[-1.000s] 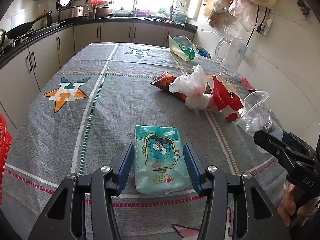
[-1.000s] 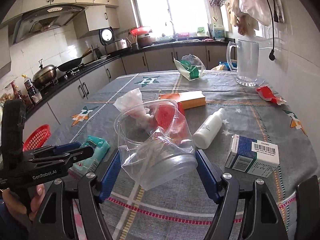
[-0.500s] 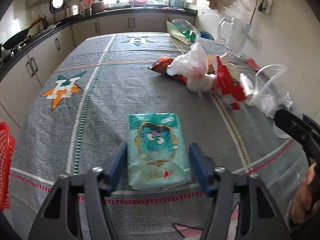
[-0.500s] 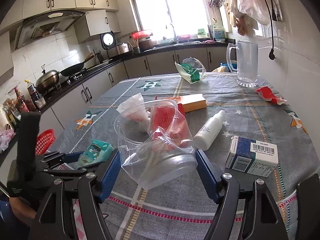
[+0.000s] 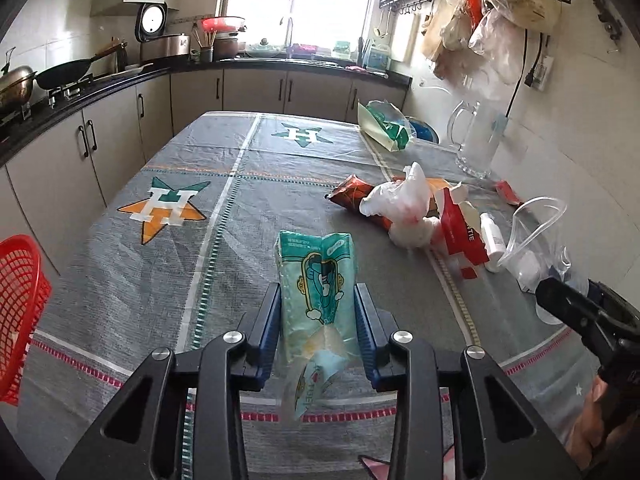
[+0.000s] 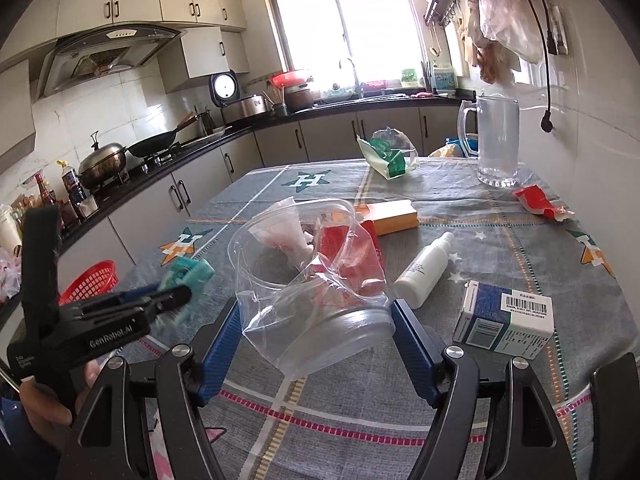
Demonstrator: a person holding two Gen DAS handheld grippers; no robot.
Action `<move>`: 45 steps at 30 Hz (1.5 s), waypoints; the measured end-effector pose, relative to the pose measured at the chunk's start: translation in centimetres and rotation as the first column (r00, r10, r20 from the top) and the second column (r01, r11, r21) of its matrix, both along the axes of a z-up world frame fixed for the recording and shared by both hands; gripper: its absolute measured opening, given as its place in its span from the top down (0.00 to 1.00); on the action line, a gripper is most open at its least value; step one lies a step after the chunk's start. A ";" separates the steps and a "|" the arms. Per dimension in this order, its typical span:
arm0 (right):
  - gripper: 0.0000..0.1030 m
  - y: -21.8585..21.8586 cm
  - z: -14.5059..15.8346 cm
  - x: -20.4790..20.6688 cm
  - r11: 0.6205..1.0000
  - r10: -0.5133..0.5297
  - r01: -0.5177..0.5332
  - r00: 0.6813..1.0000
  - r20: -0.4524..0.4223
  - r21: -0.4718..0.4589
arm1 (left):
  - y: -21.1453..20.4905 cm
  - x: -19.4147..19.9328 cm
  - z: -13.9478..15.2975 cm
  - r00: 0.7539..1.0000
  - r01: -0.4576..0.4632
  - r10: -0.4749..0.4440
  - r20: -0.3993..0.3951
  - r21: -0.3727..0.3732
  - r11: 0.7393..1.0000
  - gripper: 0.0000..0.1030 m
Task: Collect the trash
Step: 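Carry the wipe pack and plastic cup with both tools over the red basket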
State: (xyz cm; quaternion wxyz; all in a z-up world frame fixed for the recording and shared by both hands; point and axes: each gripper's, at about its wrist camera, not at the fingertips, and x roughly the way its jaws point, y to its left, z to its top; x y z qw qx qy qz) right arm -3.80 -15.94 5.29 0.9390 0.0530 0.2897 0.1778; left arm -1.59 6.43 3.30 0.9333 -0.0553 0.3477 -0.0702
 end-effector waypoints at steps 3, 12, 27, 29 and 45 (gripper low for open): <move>0.24 0.2 -0.1 0.0 1.000 0.005 -0.005 1.000 0.001 -0.009 | -0.1 0.2 0.1 1.000 0.007 -0.007 0.002 0.000 1.000 0.73; 0.24 0.5 -0.1 0.1 1.000 0.010 -0.010 1.000 -0.003 -0.018 | 0.0 0.4 -0.1 1.000 0.010 -0.010 -0.017 -0.009 1.000 0.81; 0.24 0.5 -0.5 0.3 0.999 0.003 -0.003 1.000 -0.010 -0.038 | 0.3 0.3 -0.1 1.000 -0.028 0.028 -0.012 -0.003 1.000 0.82; 0.24 0.4 -0.4 0.4 0.999 -0.001 0.001 1.000 -0.016 -0.032 | 0.2 0.0 0.1 0.999 -0.046 0.046 0.000 0.017 0.999 0.81; 0.24 1.2 0.7 -2.1 0.999 -0.033 0.035 0.997 -0.070 0.022 | 0.1 -4.6 1.6 0.995 -0.089 0.083 0.056 0.119 0.989 0.81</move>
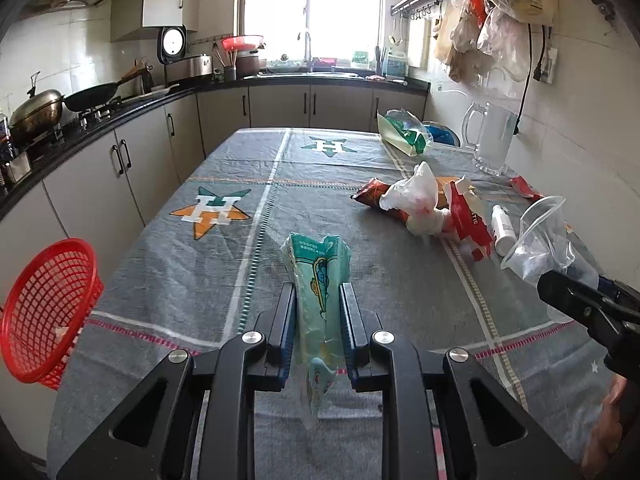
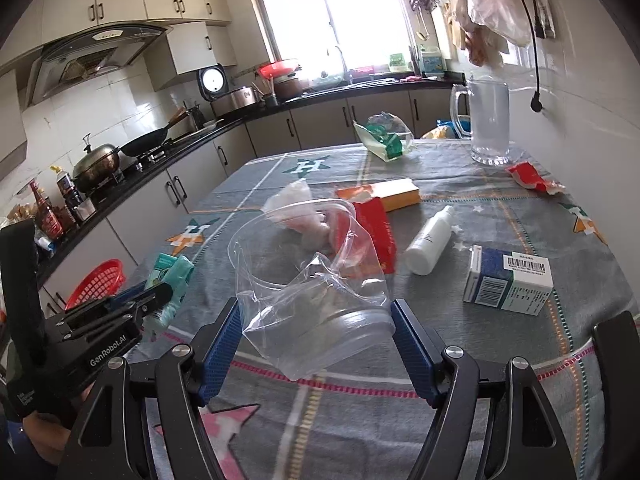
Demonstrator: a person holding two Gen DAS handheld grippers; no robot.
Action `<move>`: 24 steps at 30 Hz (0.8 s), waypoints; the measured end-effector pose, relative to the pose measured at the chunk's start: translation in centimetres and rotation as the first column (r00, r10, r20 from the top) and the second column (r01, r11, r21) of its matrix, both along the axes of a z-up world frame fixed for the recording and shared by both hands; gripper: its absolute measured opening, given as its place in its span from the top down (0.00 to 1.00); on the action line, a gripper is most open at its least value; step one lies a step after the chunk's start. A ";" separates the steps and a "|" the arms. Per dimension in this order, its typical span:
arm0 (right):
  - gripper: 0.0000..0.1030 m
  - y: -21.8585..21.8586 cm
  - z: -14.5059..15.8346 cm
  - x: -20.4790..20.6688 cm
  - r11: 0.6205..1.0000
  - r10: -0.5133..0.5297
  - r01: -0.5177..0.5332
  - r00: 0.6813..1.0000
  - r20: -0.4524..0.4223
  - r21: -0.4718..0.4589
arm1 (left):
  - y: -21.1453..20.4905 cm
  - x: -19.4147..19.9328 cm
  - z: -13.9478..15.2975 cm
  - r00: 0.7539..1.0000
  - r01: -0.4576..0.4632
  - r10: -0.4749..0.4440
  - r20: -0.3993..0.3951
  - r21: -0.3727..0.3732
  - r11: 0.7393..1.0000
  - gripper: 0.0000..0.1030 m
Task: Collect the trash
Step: 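Carry the wipe pack and plastic cup with both tools over the red basket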
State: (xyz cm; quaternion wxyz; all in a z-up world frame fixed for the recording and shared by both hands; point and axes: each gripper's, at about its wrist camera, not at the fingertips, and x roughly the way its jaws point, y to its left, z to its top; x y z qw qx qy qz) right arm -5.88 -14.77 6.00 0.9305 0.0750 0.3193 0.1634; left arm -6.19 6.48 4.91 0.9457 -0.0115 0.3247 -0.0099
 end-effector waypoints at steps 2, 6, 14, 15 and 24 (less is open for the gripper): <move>0.24 0.4 0.3 -0.3 1.000 0.009 -0.009 1.000 0.003 0.001 | 0.2 -0.5 0.3 1.000 -0.003 0.003 0.008 0.002 1.000 0.81; 0.24 1.2 0.7 -0.7 1.000 0.023 -0.023 1.000 0.003 -0.003 | 0.9 -1.4 0.6 1.000 -0.012 0.012 0.020 -0.002 1.000 0.80; 0.24 3.4 1.2 -1.0 0.998 0.066 -0.066 0.998 -0.002 -0.016 | 2.6 -2.5 1.2 0.998 -0.044 0.044 0.039 -0.011 0.999 0.80; 0.24 3.6 1.3 -1.0 0.997 0.074 -0.074 0.997 -0.004 -0.015 | 2.8 -2.6 1.2 0.998 -0.049 0.049 0.040 -0.011 0.999 0.80; 0.24 6.8 1.9 -0.8 0.989 0.151 -0.151 0.988 -0.029 -0.005 | 5.4 -3.6 1.8 0.994 -0.101 0.102 0.050 -0.025 0.995 0.80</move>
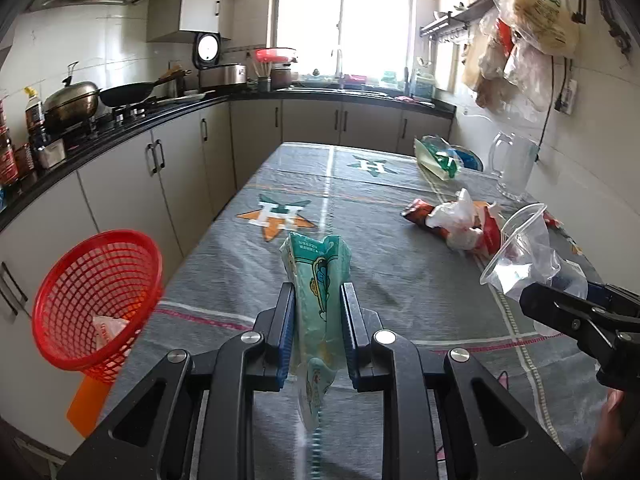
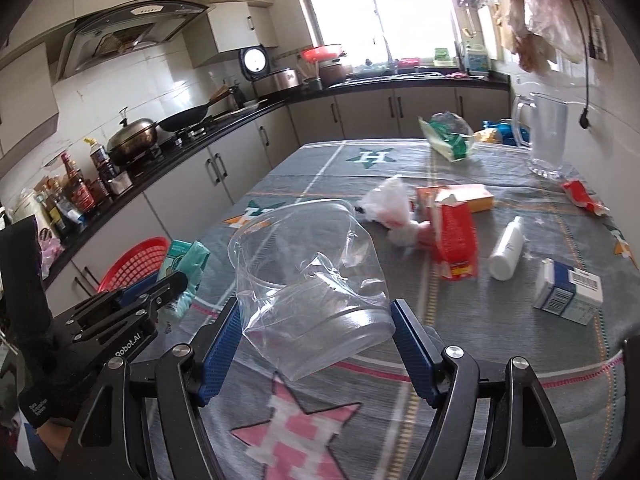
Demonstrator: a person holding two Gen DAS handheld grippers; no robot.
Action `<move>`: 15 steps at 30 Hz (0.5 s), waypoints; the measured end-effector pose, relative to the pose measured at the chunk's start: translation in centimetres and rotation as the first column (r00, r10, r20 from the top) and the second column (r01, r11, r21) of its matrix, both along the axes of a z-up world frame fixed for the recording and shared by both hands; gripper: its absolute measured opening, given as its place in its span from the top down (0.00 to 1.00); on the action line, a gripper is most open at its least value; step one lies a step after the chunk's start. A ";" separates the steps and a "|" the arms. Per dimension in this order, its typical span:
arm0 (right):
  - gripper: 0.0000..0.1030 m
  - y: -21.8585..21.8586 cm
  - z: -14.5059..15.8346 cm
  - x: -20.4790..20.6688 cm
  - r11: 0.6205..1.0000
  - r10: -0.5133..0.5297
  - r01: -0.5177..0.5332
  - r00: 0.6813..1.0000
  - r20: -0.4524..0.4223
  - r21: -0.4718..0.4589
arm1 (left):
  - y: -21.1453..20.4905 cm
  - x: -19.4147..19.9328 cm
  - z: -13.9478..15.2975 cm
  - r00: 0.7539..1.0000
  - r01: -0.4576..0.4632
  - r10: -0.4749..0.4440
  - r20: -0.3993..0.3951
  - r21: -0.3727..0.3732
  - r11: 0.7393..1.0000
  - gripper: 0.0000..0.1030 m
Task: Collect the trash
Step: 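Carry the wipe pack and plastic cup with both tools over the red basket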
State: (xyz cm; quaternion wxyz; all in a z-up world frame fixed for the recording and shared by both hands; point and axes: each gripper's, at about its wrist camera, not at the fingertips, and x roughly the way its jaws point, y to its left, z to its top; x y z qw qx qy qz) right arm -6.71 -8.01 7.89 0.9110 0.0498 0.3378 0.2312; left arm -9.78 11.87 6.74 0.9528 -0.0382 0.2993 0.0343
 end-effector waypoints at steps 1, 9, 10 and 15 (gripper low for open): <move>0.24 0.3 0.1 0.0 1.000 0.007 -0.007 1.000 -0.001 0.001 | 0.4 -0.1 0.1 1.000 -0.007 0.007 0.002 -0.003 1.000 0.80; 0.24 3.8 0.4 0.8 0.997 0.079 -0.079 0.997 -0.023 0.003 | 4.5 -1.3 0.7 0.996 -0.091 0.091 0.019 -0.035 0.995 0.79; 0.24 4.4 0.5 1.0 0.996 0.089 -0.088 0.996 -0.027 0.005 | 5.2 -1.5 0.8 0.994 -0.104 0.105 0.022 -0.041 0.994 0.79; 0.24 7.8 1.0 2.0 0.987 0.157 -0.156 0.986 -0.061 0.028 | 10.1 -2.6 1.4 0.978 -0.200 0.203 0.039 -0.061 0.978 0.79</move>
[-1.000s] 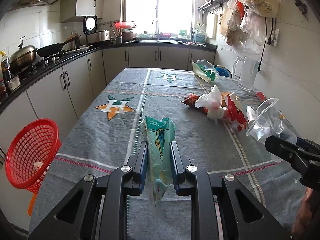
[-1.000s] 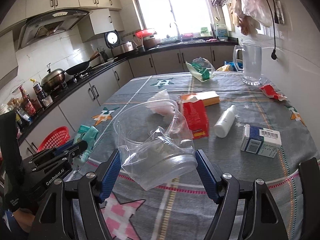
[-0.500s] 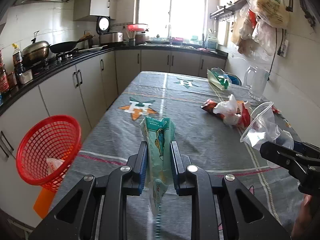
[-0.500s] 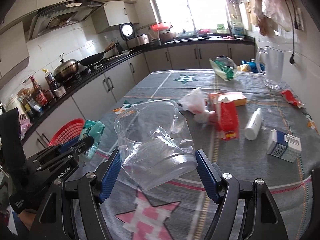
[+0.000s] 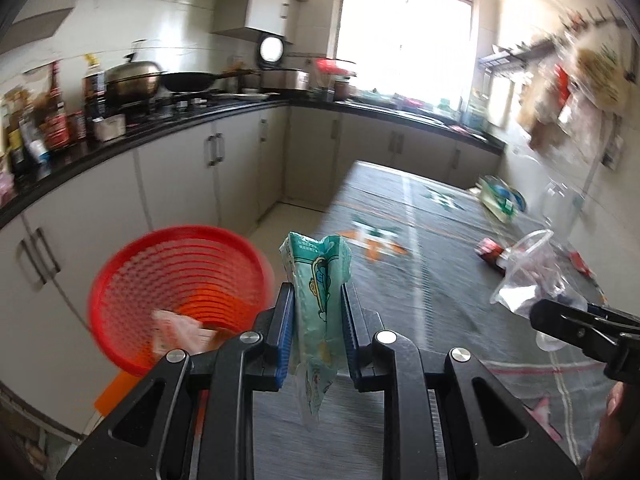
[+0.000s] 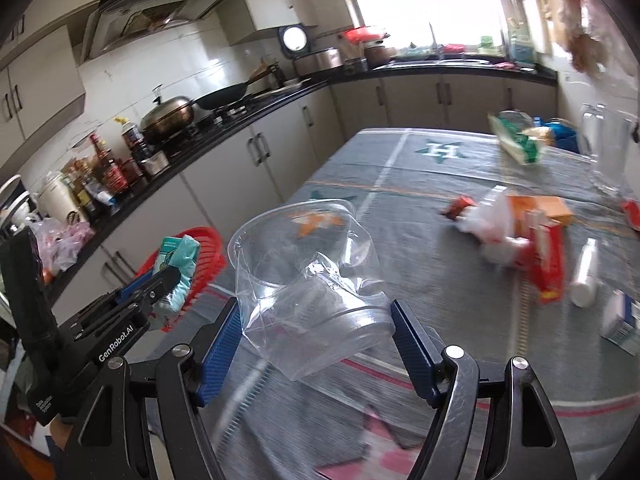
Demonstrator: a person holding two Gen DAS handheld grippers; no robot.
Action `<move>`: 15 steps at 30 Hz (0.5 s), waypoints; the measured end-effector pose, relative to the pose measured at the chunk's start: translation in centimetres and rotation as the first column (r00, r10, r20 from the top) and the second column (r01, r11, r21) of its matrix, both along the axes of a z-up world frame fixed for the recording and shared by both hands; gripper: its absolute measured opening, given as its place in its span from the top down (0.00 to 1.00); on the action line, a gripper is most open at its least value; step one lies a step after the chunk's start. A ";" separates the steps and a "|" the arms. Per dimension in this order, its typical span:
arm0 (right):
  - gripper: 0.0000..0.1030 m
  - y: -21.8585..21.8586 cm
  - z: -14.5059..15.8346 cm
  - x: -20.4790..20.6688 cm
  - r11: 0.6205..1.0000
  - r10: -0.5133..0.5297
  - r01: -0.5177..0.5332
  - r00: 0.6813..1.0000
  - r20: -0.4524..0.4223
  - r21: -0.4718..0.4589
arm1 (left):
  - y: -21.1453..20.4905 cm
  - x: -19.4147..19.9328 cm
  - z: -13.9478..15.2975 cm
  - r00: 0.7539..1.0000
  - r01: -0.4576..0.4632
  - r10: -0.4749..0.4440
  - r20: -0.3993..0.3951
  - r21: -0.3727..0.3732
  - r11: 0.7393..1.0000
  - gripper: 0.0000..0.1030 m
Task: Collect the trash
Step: 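Carry the wipe pack and plastic cup with both tools over the red basket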
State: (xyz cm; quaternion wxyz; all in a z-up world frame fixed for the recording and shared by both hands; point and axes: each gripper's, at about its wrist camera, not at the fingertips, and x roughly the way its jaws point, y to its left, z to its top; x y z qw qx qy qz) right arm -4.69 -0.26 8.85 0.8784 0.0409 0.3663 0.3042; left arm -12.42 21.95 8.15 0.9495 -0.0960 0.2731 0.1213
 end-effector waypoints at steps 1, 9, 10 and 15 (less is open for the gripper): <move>0.24 0.7 0.1 0.1 1.000 0.013 -0.013 1.000 -0.004 0.002 | 1.4 -0.3 0.1 1.000 -0.026 0.026 0.003 -0.007 1.000 0.79; 0.24 9.2 0.2 2.0 0.987 0.156 -0.153 0.984 -0.090 0.038 | 9.8 -1.9 -0.6 0.986 -0.168 0.168 -0.010 -0.046 0.985 0.79; 0.24 10.2 0.1 2.2 0.985 0.171 -0.167 0.980 -0.101 0.044 | 10.5 -2.0 -0.7 0.984 -0.179 0.178 -0.012 -0.048 0.983 0.78; 0.24 15.4 -0.6 3.6 0.970 0.239 -0.229 0.956 -0.169 0.076 | 13.4 -1.5 -2.3 0.976 -0.213 0.210 -0.049 -0.076 0.974 0.78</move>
